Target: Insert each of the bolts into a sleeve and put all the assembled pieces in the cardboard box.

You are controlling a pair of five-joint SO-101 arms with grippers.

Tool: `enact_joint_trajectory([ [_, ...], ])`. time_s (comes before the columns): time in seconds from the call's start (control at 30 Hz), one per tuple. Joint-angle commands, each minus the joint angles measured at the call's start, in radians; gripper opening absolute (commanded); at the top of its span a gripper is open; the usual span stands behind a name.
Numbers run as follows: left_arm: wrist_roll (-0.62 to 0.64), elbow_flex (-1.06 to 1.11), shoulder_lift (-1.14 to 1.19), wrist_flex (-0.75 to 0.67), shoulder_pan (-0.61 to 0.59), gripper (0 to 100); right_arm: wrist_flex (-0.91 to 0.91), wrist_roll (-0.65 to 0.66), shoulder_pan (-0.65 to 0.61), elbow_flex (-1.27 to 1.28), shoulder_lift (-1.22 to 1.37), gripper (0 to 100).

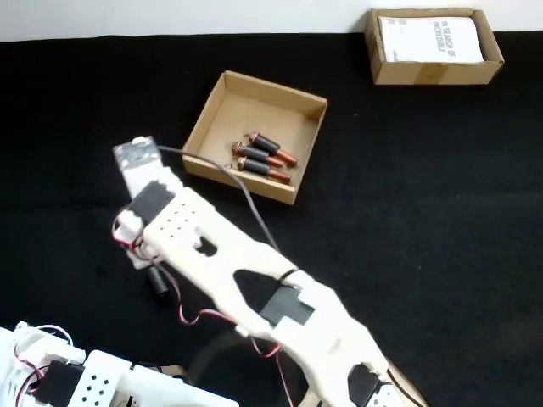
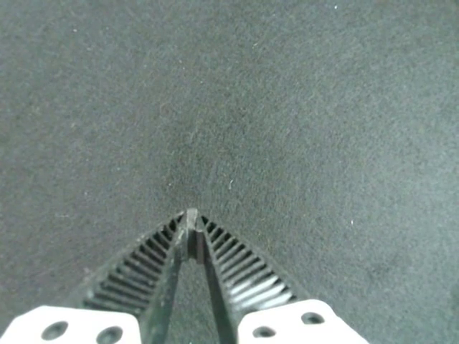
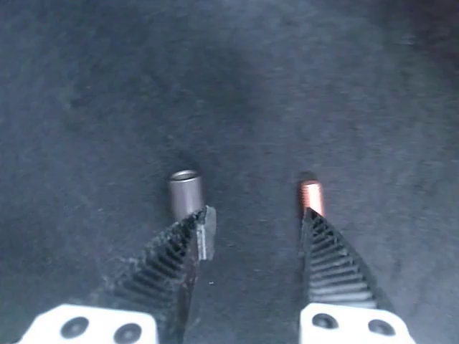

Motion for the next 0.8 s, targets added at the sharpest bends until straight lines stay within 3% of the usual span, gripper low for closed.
enact_joint_trajectory([
  [0.0, -0.006, 0.018, -0.008, 0.005, -0.012, 1, -0.016, -0.011, -0.035, -0.039, 0.01, 17.6],
  [0.23, -0.006, 0.018, -0.008, 0.005, -0.012, 1, -0.016, -0.011, -0.113, -0.042, 0.079, 17.6],
  [0.77, -0.006, 0.018, -0.008, 0.005, -0.012, 1, -0.147, -0.011, -0.125, -0.047, 0.145, 17.6],
])
